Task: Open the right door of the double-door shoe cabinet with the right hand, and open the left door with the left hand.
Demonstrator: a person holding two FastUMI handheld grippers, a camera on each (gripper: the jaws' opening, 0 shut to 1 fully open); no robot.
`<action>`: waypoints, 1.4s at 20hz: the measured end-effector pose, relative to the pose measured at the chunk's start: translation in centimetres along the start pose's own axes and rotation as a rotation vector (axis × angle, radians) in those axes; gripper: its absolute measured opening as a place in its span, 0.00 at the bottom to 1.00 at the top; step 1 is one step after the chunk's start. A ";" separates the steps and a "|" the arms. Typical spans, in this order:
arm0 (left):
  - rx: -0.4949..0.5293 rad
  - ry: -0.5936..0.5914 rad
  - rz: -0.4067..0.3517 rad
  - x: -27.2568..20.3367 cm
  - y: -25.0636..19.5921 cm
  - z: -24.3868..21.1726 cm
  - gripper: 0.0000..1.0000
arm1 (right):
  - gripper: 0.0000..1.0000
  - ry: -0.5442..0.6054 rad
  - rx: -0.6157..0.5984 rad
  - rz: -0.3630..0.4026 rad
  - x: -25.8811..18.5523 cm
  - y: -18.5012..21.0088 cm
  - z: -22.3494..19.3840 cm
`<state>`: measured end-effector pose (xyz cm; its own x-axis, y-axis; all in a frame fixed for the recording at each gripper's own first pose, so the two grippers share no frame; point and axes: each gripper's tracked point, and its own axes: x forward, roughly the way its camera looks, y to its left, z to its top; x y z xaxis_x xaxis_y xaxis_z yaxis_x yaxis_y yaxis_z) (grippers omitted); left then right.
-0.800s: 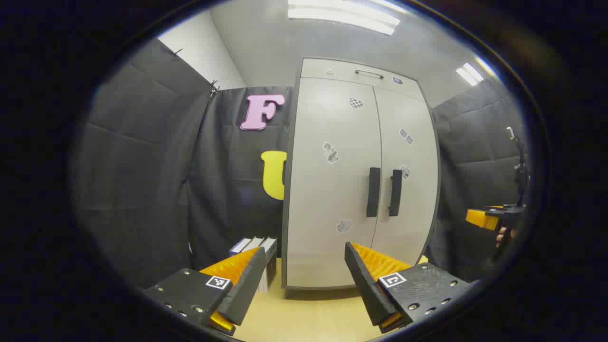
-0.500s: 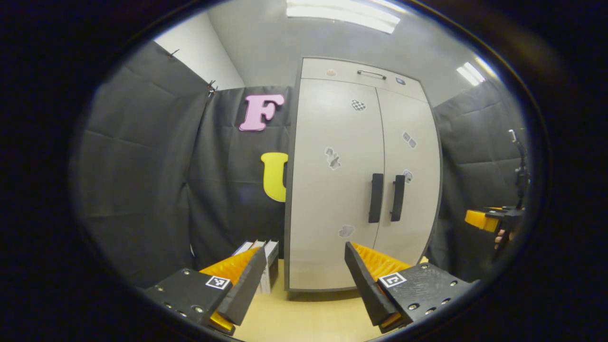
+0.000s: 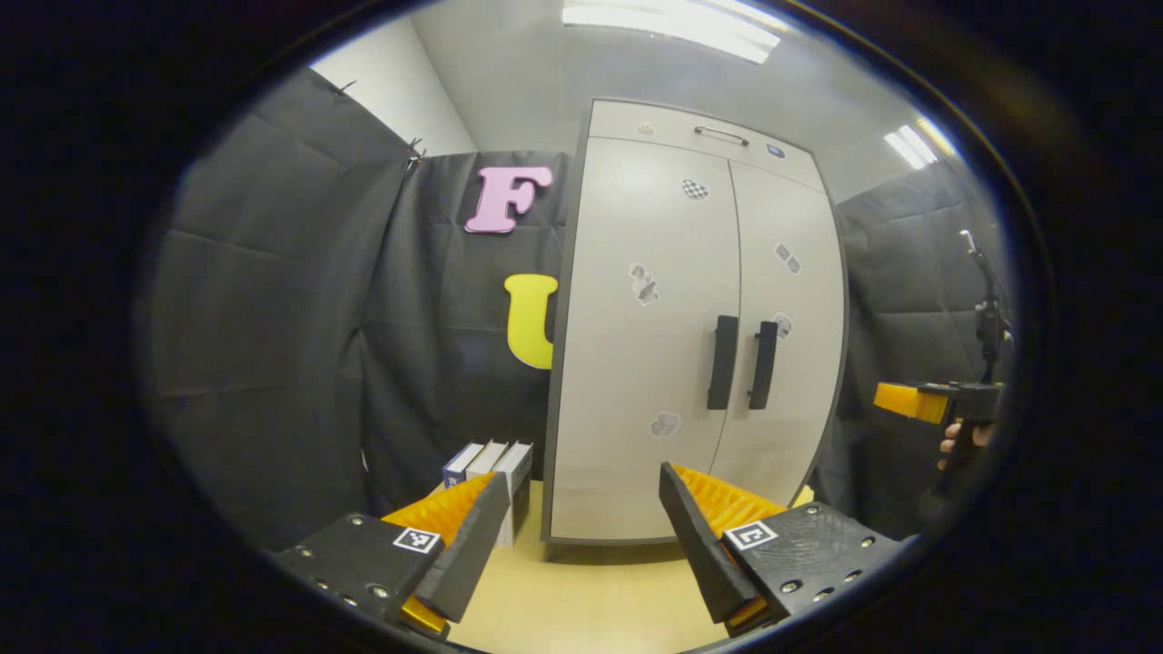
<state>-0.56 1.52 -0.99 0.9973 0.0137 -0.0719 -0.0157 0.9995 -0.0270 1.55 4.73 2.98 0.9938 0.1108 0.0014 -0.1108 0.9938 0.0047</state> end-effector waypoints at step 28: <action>-0.045 0.110 0.152 -3.5 6.7 -6.1 0.97 | 0.97 -0.069 -0.096 0.086 14.6 10.2 5.7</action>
<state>-4.60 8.02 -6.97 0.9695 0.1587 -0.1866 -0.1711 0.9839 -0.0521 14.95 16.50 8.79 0.9778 0.1987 0.0666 -0.1921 0.9769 -0.0938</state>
